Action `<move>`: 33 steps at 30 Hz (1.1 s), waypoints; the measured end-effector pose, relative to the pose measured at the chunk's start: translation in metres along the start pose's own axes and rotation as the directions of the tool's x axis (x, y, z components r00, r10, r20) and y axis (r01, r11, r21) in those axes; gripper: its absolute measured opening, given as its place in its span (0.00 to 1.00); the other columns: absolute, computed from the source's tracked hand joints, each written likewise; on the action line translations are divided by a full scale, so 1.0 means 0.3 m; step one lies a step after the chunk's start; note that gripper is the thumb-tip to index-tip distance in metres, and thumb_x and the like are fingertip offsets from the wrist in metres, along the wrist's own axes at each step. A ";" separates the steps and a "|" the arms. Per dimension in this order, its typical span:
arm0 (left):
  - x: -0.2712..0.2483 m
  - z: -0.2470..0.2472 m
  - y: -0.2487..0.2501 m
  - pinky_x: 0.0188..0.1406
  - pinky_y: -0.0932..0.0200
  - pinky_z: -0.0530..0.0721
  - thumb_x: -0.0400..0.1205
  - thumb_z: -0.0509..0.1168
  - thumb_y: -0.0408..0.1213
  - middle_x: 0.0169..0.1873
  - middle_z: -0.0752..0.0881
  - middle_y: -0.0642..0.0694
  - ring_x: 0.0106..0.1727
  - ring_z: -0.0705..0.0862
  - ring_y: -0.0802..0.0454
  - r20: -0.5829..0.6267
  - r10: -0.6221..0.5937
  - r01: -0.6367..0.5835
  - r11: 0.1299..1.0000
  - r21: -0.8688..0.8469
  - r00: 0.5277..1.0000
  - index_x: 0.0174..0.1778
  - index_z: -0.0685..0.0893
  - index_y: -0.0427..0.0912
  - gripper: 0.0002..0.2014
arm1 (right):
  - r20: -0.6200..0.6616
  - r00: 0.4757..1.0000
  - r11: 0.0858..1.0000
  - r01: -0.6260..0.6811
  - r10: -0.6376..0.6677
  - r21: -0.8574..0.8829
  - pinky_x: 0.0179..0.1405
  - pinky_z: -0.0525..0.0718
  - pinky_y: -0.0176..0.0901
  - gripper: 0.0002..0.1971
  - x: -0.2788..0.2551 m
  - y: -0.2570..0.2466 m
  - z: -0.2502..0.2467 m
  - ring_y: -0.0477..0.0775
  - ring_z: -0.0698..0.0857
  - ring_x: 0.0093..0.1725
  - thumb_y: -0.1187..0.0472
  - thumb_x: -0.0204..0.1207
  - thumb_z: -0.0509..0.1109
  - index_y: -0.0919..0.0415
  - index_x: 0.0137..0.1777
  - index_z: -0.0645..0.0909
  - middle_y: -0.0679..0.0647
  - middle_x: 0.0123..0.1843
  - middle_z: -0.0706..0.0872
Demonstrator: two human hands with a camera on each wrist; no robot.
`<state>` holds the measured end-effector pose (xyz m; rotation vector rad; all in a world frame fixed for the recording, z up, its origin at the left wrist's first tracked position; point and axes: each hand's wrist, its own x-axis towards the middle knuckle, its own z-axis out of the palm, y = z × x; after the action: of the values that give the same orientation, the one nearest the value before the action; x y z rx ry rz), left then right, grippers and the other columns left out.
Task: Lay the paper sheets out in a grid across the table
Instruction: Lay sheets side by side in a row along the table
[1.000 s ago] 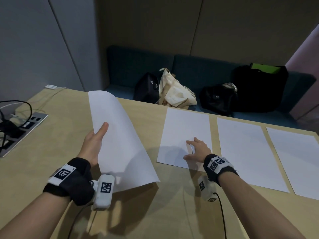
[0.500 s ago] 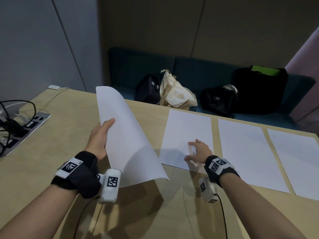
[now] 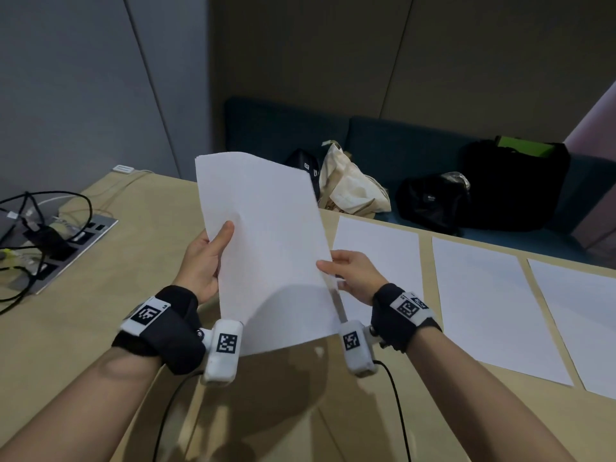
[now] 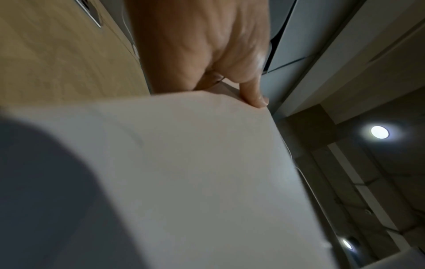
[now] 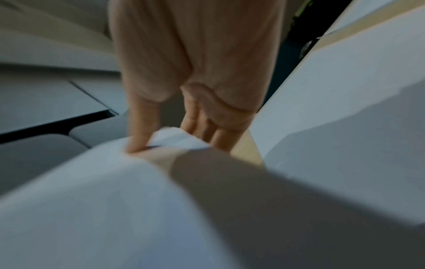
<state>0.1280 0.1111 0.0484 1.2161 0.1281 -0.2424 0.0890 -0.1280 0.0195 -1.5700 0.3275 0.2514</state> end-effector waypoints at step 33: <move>-0.053 -0.427 0.147 0.58 0.51 0.77 0.87 0.53 0.38 0.47 0.83 0.55 0.48 0.82 0.55 -0.389 0.079 -0.078 0.997 0.018 0.918 0.45 0.79 0.50 0.10 | -0.533 0.836 0.956 -0.034 -0.133 -0.292 0.45 0.78 0.45 0.13 0.269 0.027 0.209 0.62 0.82 0.50 0.71 0.79 0.56 0.67 0.62 0.75 0.66 0.56 0.84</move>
<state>0.1279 0.2475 0.0481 1.2575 0.4252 0.0747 0.1641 -0.0695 -0.0188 -1.9278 0.7232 -0.2179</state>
